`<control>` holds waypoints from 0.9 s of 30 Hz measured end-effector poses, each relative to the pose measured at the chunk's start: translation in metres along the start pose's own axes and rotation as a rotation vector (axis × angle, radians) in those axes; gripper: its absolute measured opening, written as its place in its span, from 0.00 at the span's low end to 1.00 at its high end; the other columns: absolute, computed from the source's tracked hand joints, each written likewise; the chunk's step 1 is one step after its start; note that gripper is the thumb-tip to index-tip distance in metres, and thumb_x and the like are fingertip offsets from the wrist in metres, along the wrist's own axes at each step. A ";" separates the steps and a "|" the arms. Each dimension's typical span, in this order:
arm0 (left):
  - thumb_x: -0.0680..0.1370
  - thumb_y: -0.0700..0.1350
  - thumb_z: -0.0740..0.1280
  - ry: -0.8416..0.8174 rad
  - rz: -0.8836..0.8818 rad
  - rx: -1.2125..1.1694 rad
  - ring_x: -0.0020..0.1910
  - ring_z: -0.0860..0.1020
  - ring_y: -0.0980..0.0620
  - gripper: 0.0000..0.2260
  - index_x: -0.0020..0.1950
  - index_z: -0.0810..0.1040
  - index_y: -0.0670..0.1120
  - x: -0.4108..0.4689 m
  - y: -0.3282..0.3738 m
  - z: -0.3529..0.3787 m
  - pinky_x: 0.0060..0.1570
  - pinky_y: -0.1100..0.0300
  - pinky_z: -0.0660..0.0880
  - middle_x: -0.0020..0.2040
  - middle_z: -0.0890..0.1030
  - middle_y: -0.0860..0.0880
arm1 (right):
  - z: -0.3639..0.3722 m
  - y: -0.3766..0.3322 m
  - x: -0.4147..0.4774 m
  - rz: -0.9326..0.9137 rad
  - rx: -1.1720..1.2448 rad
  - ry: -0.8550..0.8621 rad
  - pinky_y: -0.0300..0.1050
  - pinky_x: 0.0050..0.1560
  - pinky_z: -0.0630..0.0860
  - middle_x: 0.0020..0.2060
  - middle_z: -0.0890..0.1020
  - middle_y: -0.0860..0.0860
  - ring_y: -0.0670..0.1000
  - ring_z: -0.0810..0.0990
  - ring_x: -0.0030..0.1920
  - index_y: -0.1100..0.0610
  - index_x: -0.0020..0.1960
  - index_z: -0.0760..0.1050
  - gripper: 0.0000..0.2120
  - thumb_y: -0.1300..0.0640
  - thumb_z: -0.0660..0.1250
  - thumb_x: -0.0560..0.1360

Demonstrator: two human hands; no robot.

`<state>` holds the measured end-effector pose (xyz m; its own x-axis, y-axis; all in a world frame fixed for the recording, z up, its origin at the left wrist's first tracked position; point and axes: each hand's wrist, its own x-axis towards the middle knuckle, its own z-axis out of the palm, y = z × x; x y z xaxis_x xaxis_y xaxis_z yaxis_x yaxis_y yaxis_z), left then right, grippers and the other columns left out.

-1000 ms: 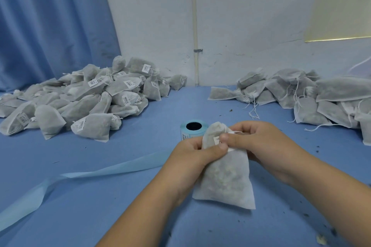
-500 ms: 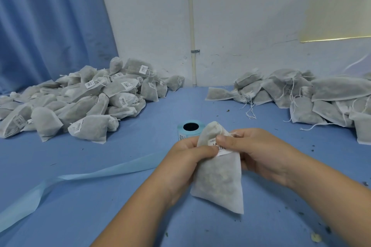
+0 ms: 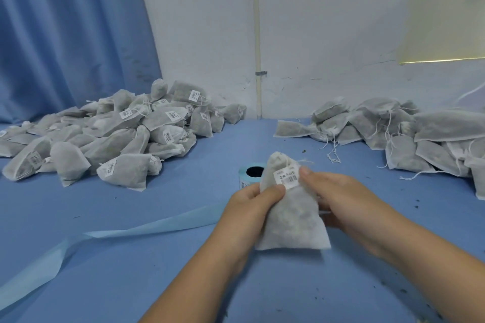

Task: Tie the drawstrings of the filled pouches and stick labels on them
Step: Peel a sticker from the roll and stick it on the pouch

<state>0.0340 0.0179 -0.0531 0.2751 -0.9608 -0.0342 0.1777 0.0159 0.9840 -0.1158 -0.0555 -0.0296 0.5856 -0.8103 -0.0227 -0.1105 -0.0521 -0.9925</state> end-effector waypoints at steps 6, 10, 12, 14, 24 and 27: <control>0.80 0.46 0.65 0.250 0.091 -0.152 0.41 0.82 0.41 0.11 0.52 0.82 0.40 0.007 0.002 -0.003 0.40 0.53 0.78 0.49 0.84 0.36 | 0.035 -0.007 -0.001 -0.085 -0.105 -0.080 0.46 0.33 0.78 0.39 0.85 0.56 0.54 0.82 0.34 0.56 0.51 0.79 0.07 0.56 0.68 0.75; 0.82 0.51 0.58 0.238 0.097 -0.517 0.38 0.79 0.43 0.20 0.58 0.80 0.37 0.012 0.013 -0.013 0.39 0.53 0.75 0.49 0.82 0.36 | 0.056 -0.023 0.020 -0.065 0.005 -0.065 0.43 0.30 0.74 0.35 0.84 0.58 0.53 0.80 0.31 0.60 0.51 0.78 0.08 0.57 0.68 0.75; 0.82 0.52 0.57 0.271 0.123 -0.675 0.38 0.80 0.44 0.20 0.57 0.79 0.37 0.014 0.018 -0.023 0.39 0.54 0.75 0.45 0.82 0.38 | 0.062 -0.035 0.036 -0.053 0.108 -0.041 0.39 0.26 0.73 0.33 0.83 0.55 0.50 0.79 0.28 0.61 0.51 0.78 0.08 0.58 0.68 0.75; 0.81 0.52 0.59 0.336 0.150 -0.773 0.36 0.80 0.46 0.18 0.56 0.78 0.38 0.016 0.023 -0.036 0.39 0.54 0.75 0.43 0.82 0.40 | 0.067 -0.048 0.053 -0.037 0.188 -0.029 0.38 0.23 0.72 0.31 0.81 0.54 0.49 0.77 0.26 0.61 0.49 0.79 0.06 0.59 0.69 0.75; 0.81 0.50 0.58 0.727 0.313 -0.905 0.31 0.72 0.50 0.14 0.46 0.77 0.42 0.033 0.035 -0.099 0.35 0.59 0.67 0.35 0.74 0.45 | 0.131 -0.048 0.123 0.204 0.419 -0.093 0.34 0.18 0.62 0.24 0.72 0.53 0.47 0.69 0.20 0.60 0.43 0.74 0.03 0.62 0.68 0.74; 0.82 0.48 0.57 0.782 0.344 -0.887 0.29 0.70 0.51 0.14 0.44 0.77 0.42 0.039 0.035 -0.107 0.34 0.59 0.65 0.33 0.72 0.46 | 0.161 -0.064 0.150 0.178 0.428 -0.137 0.34 0.18 0.65 0.22 0.73 0.53 0.47 0.70 0.19 0.60 0.42 0.73 0.04 0.64 0.66 0.75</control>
<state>0.1523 0.0105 -0.0391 0.8719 -0.4501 -0.1931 0.4807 0.7109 0.5134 0.1079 -0.0796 0.0117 0.6911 -0.6990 -0.1836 0.1054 0.3488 -0.9312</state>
